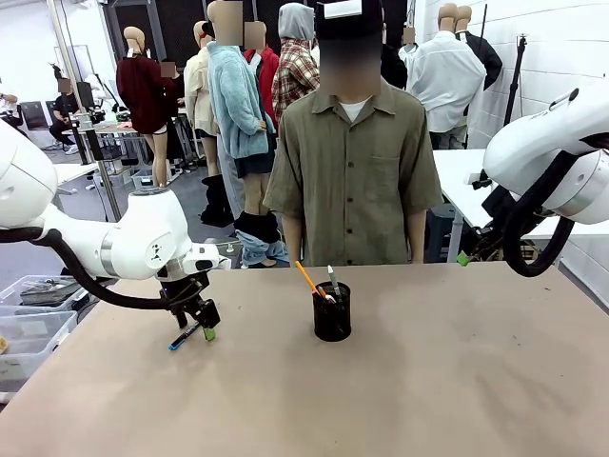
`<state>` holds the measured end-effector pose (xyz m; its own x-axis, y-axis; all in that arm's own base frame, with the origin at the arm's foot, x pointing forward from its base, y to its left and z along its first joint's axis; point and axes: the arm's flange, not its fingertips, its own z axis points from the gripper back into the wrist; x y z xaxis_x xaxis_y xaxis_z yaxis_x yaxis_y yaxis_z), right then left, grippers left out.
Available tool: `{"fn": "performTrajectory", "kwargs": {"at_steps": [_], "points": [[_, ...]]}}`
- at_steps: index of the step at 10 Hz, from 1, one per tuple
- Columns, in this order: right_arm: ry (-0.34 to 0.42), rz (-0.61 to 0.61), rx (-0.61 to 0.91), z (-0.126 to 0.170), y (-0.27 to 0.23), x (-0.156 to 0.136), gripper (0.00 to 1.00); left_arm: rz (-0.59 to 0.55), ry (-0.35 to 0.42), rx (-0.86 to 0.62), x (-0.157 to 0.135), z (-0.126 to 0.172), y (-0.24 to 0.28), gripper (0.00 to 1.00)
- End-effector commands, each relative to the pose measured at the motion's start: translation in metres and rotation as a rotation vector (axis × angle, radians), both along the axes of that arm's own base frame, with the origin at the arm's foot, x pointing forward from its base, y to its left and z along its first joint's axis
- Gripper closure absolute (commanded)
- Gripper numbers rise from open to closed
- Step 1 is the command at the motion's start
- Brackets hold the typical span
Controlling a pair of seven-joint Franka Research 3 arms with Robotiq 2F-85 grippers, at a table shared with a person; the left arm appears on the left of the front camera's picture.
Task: Place the pens into the pen holder.
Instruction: Pick up a writing instrument from the table and place it into the Pen holder.
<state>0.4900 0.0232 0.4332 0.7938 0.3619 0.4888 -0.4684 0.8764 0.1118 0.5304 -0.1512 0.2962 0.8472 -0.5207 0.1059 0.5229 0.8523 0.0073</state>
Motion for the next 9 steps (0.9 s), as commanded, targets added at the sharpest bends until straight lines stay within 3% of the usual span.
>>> {"fn": "performTrajectory", "kwargs": {"at_steps": [1,4,6,9], "points": [[-0.020,0.016,0.017,-0.0030,-0.0016,-0.0007,0.36,0.018,-0.024,0.019,0.0014,-0.0036,0.0017,0.41],[0.001,-0.010,-0.007,0.0000,-0.0003,-0.0011,0.36,0.014,-0.015,0.020,0.0000,-0.0039,0.0007,1.00],[0.008,-0.014,-0.005,0.0006,-0.0008,-0.0025,0.00,0.013,-0.019,0.026,-0.0016,-0.0045,0.0000,1.00],[0.008,-0.010,-0.013,0.0012,0.0001,-0.0013,0.00,0.013,-0.012,0.041,-0.0019,-0.0052,0.0010,1.00]]}}
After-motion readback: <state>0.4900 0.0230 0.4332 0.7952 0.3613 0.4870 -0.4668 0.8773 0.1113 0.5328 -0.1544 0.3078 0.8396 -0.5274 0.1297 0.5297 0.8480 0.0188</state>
